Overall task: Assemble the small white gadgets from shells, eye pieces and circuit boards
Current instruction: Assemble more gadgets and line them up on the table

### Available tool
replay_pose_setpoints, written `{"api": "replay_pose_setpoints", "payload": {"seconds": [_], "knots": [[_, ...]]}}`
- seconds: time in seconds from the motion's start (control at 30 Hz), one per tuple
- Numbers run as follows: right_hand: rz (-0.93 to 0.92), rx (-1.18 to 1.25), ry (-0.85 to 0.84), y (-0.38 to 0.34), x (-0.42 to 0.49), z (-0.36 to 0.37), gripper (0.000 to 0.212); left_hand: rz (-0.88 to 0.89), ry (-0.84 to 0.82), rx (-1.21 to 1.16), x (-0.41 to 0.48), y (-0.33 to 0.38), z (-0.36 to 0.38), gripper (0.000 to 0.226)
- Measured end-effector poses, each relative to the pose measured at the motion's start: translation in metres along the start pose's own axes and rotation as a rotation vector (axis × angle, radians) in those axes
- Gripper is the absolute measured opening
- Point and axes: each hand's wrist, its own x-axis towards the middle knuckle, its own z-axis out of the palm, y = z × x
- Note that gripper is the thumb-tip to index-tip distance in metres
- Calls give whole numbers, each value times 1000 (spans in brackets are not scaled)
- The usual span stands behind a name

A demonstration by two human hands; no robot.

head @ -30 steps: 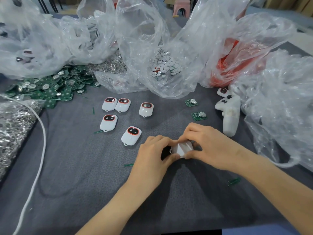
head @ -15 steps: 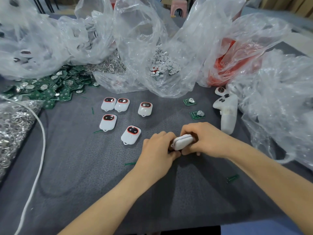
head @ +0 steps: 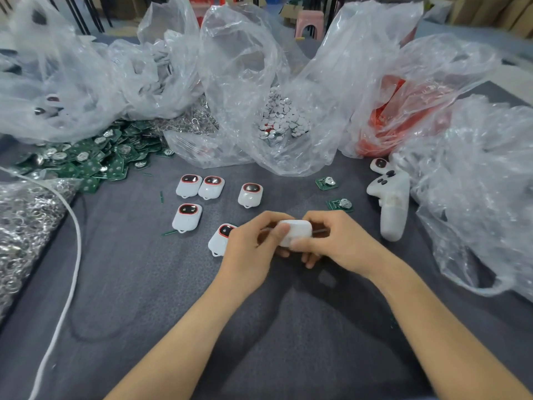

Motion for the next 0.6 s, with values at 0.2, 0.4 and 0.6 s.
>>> {"api": "replay_pose_setpoints", "payload": {"seconds": [0.2,0.4,0.6], "knots": [[-125,99,127,8,1,14,16,-59,-4,-256,3,-1,-2,13],[-162,62,160,11,0,17,18,-50,-21,-286,3,0,-3,13],[-196,14,177,10,-4,19,17,-25,-16,-299,1,0,-2,13]]}}
